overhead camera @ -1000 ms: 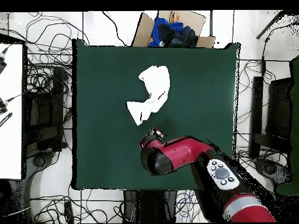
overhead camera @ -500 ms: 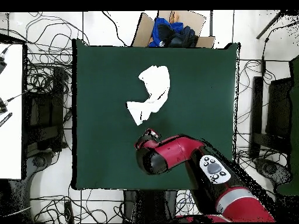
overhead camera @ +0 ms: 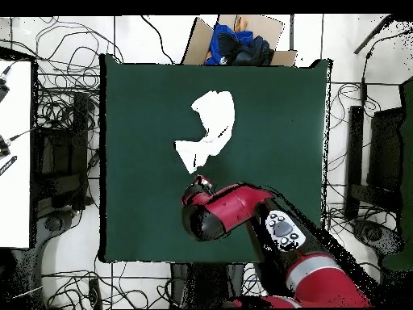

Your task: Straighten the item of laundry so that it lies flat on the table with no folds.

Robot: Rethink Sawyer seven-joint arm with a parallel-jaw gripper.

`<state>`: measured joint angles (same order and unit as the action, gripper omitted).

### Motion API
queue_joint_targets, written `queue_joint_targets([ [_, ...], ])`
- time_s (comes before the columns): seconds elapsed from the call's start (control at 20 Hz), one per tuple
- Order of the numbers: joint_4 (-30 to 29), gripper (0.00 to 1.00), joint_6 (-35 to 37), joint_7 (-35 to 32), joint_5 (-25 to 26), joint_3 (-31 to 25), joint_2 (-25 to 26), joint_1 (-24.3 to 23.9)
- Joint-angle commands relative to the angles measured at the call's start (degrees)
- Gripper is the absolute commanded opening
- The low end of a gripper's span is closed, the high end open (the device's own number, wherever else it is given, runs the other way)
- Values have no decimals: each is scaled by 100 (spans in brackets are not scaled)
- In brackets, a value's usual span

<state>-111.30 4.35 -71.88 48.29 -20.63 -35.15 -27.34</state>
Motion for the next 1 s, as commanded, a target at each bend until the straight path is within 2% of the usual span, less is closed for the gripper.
queue_joint_targets([
  [0.05, 608, 0, -419, -499, 446, 164, -19, 356],
  [0.35, 656, 0, -478, -547, 474, 286, -7, 440],
  [1.0, 858, 0, -89, -452, 411, 371, -11, 526],
])
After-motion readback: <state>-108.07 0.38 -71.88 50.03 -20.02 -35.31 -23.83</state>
